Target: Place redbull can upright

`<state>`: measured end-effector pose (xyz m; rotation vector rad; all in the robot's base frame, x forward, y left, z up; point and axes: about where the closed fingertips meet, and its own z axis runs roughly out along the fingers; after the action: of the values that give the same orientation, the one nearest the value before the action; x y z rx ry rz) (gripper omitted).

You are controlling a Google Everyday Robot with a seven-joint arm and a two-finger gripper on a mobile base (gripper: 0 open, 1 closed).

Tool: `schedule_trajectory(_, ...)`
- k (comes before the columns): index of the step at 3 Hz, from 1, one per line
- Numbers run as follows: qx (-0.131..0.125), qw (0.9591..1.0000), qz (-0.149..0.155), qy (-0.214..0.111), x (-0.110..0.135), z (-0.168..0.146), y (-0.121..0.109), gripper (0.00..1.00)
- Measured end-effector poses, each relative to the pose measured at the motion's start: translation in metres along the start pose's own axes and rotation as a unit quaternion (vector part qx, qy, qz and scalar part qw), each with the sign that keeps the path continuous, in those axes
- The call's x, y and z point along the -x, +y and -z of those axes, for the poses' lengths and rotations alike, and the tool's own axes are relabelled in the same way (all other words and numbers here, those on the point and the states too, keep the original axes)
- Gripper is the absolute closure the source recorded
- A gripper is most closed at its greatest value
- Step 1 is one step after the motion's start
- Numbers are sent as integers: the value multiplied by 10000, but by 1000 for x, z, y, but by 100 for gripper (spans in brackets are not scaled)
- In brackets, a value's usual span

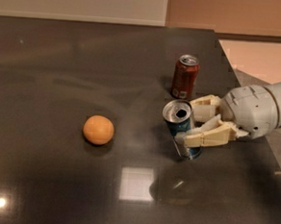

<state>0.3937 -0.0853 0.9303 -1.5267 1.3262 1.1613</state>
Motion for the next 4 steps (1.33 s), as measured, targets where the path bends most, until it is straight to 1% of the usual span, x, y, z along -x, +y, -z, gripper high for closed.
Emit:
schedule_trajectory(1,-60,9989,-77,-465,-4,1,-5,100)
schedule_trajectory(2,-95,9962,-149,-849,-7,0,-11,100)
schedule_trajectory(3,-113,9934,-220,-1123,-11,-1,-16,84)
schedule_trajectory(4,-160,9902,-245,-1364,-16,0,-21,60)
